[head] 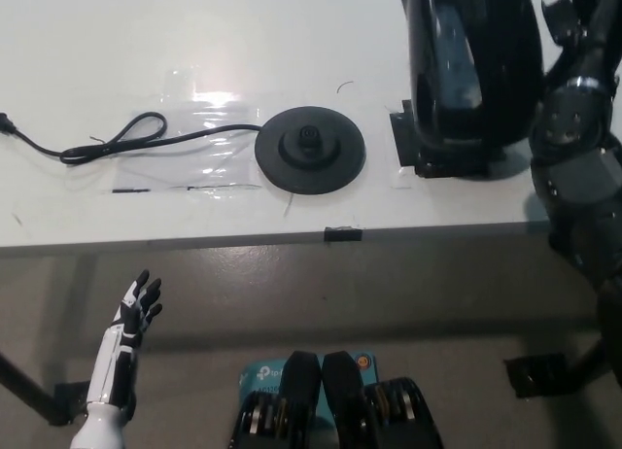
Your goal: Use the right hand to grab the handle of the kettle from the base and place it on the right side
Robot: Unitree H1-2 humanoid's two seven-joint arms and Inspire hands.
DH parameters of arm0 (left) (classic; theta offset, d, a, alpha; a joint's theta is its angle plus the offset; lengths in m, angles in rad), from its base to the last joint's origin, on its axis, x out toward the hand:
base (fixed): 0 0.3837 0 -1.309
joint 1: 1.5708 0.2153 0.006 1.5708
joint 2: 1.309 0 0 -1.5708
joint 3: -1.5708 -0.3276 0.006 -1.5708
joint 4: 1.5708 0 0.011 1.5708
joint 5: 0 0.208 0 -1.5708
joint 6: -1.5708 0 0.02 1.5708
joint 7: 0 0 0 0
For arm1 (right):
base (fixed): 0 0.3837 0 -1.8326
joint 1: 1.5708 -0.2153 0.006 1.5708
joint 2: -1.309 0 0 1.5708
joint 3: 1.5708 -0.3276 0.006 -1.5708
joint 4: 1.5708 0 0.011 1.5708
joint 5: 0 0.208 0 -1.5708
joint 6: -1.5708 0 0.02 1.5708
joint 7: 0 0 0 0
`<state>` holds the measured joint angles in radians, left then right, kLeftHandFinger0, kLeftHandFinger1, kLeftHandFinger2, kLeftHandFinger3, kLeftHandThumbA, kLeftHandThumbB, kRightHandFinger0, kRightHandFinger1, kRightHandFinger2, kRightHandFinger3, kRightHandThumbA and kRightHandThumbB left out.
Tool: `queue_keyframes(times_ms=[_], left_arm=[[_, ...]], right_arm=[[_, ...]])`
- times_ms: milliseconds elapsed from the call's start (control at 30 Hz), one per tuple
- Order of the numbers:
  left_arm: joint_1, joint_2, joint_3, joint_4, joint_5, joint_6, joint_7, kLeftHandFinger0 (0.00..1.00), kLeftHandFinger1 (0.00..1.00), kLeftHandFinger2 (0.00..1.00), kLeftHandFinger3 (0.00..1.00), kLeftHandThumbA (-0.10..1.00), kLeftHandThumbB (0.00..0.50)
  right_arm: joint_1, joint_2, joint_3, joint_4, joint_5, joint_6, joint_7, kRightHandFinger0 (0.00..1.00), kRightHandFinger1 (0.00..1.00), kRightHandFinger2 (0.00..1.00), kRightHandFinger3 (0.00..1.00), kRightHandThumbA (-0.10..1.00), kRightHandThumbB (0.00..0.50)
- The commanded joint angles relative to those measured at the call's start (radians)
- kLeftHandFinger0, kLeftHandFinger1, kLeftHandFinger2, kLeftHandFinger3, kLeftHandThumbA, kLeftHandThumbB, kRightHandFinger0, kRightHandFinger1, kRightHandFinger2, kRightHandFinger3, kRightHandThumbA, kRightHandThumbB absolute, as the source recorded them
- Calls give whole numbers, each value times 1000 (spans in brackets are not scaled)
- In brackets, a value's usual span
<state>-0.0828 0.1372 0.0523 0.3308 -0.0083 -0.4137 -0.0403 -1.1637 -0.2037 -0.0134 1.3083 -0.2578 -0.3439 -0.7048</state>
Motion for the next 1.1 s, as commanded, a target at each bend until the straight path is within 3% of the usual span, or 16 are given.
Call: queue_keyframes(times_ms=[0, 100, 167, 233, 400, 467, 567, 600, 633, 667, 733, 800, 900, 967, 1033, 1067], left_arm=[[19, 9, -1, -21, -20, -24, -19, 1000, 1000, 1000, 1000, 1000, 500], [20, 13, -3, -17, -15, -25, -17, 1000, 1000, 1000, 1000, 1000, 500], [26, 12, -3, -15, -24, -28, -23, 1000, 1000, 1000, 1000, 1000, 500], [41, 7, -6, -19, -26, -30, -22, 1000, 1000, 1000, 1000, 1000, 500], [64, 9, -3, -26, -27, -37, -21, 1000, 1000, 1000, 1000, 1000, 500], [59, 5, -6, -23, -29, -36, -24, 1000, 1000, 1000, 1000, 1000, 496], [49, 4, -3, -22, -33, -32, -24, 1000, 1000, 1000, 1000, 1000, 500], [57, 4, -3, -23, -28, -39, -23, 1000, 1000, 1000, 1000, 1000, 498], [52, 5, -2, -18, -27, -42, -22, 1000, 1000, 1000, 1000, 1000, 498], [45, 3, -1, -11, -23, -45, -18, 1000, 1000, 1000, 1000, 1000, 500], [54, -3, -2, -14, -31, -43, -20, 1000, 1000, 1000, 1000, 1000, 500], [65, -6, -2, -21, -42, -38, -26, 1000, 1000, 1000, 1000, 1000, 500], [56, -3, 3, -18, -48, -36, -27, 1000, 1000, 1000, 1000, 1000, 499], [70, -7, 2, -23, -41, -37, -22, 1000, 1000, 1000, 1000, 1000, 499], [59, -6, 4, -18, -44, -37, -23, 1000, 1000, 1000, 1000, 1000, 500], [57, -7, 4, -14, -46, -43, -24, 1000, 1000, 1000, 1000, 1000, 498]], right_arm=[[-46, -12, 28, -24, -1, -126, -39, 0, 67, 544, 533, -100, 78], [-23, -6, 72, -10, -31, -126, -78, 0, 88, 542, 575, -100, 60], [4, 3, 97, 0, -38, -126, -99, 0, 58, 485, 520, 12, 55], [50, 16, 121, -11, -30, -126, -113, 0, 2, 394, 372, 72, 71], [155, 55, 166, -52, -15, -126, -152, 0, 80, 484, 425, 185, 28], [185, 52, 192, -78, -15, -126, -182, 0, 36, 402, 333, 211, 29], [206, 42, 251, -73, -54, -126, -240, 6, 69, 411, 325, 504, 0], [226, 40, 270, -77, -54, -126, -245, 54, 159, 545, 461, 572, 12], [226, 39, 280, -76, -48, -126, -244, 85, 194, 570, 499, 663, 13], [237, 34, 295, -82, -39, -126, -219, 274, 397, 746, 757, 805, 40], [259, 31, 324, -88, -36, -126, -207, 338, 462, 736, 845, 839, 71], [292, 41, 311, -110, 8, -126, -169, 503, 632, 880, 1000, 736, 131], [303, 50, 281, -129, 58, -126, -112, 641, 771, 1000, 1000, 685, 210], [319, 49, 264, -146, 84, -126, -46, 852, 1000, 1000, 1000, 713, 263], [314, 40, 255, -160, 101, -126, 17, 1000, 1000, 1000, 1000, 763, 302], [316, 35, 250, -175, 111, -126, 46, 1000, 1000, 1000, 1000, 802, 355]])
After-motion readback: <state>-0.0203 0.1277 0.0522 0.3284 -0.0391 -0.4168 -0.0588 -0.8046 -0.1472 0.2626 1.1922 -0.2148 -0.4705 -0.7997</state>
